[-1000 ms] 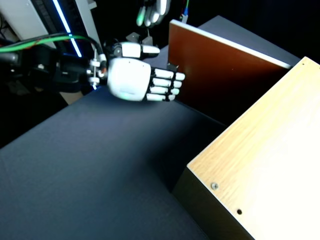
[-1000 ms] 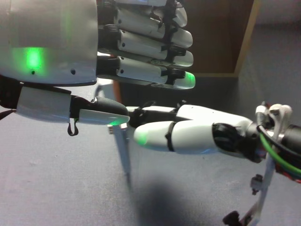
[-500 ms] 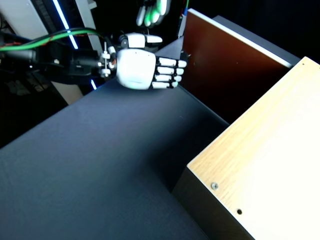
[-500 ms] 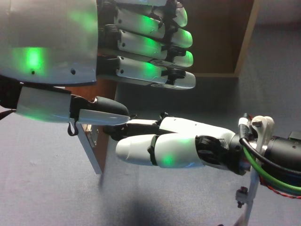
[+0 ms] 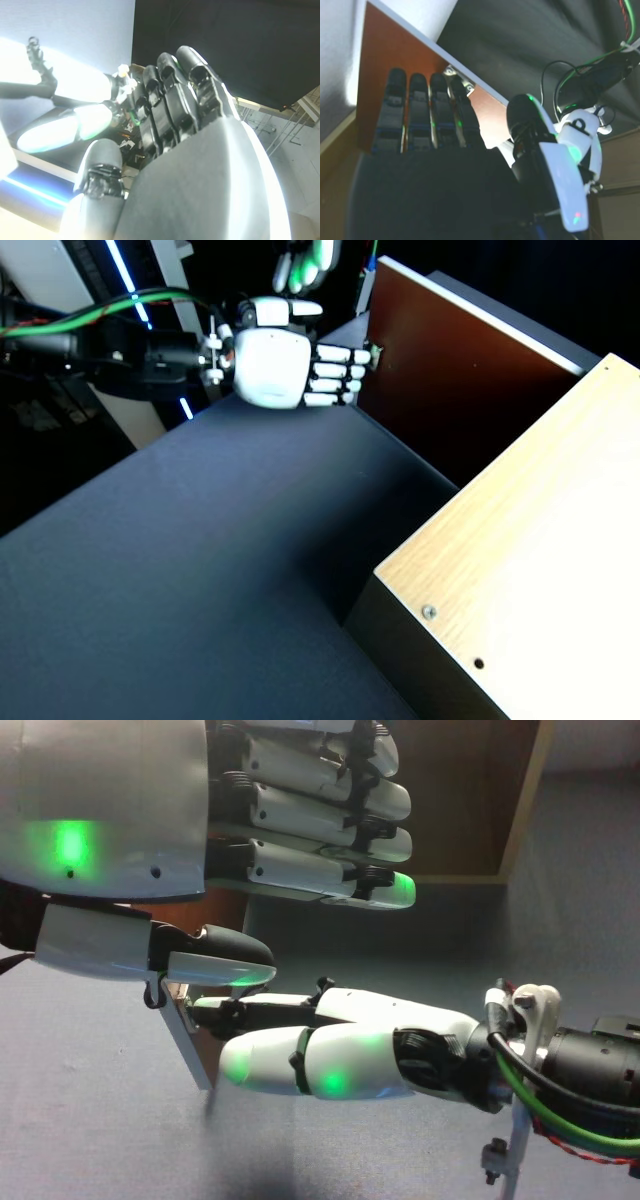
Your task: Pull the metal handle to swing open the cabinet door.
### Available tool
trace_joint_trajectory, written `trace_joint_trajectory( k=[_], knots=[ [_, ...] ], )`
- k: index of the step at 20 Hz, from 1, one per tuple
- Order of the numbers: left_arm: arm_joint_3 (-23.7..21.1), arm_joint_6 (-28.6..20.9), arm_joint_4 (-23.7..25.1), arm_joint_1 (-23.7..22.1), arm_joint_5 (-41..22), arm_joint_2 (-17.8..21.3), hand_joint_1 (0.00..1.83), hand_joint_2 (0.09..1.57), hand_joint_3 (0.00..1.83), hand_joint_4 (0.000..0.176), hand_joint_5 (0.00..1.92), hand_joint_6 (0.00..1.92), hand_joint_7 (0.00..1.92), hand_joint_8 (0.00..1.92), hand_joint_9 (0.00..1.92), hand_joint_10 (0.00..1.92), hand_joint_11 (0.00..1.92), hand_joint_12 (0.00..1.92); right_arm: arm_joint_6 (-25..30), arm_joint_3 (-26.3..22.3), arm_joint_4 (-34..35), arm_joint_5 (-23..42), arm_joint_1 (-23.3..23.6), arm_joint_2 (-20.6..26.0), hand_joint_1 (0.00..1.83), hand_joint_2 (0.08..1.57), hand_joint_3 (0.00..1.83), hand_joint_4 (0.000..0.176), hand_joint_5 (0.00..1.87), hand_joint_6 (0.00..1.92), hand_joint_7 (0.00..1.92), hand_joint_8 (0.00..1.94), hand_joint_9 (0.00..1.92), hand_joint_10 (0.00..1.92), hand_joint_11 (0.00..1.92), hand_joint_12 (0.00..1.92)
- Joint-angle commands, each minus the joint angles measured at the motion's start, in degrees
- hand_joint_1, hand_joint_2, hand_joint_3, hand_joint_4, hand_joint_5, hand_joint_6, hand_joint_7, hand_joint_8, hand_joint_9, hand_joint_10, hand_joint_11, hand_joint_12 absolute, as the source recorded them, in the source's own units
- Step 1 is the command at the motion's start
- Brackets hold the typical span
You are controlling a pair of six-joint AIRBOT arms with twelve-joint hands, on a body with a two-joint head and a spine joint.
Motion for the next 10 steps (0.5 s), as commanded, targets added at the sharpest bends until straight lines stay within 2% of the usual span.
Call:
trace_joint_trajectory(
  k=[1, 10],
  knots=[
    [0.07, 0.55, -5.79, -0.55, -1.46, 0.41, 0.0, 1.55, 0.01, 0.0, 0.43, 0.0, 0.45, 0.0, 0.41, 0.0, 0.03, 0.86, 0.54, -0.45, -0.76, -6.27, 0.78, -0.21, 0.0, 1.44, 0.0, 0.0, 0.14, 0.0, 0.14, 0.0, 0.12, 0.0, 0.0, 0.38],
    [0.07, 0.55, -5.79, -0.55, -1.46, 0.41, 0.0, 1.55, 0.0, 0.0, 0.44, 0.0, 0.46, 0.0, 0.42, 0.0, 0.03, 0.86, 0.54, -1.11, 0.0, -6.92, 0.78, -0.99, 0.0, 1.44, 0.0, 0.0, 0.14, 0.0, 0.15, 0.0, 0.12, 0.0, 0.0, 0.4]
  ],
)
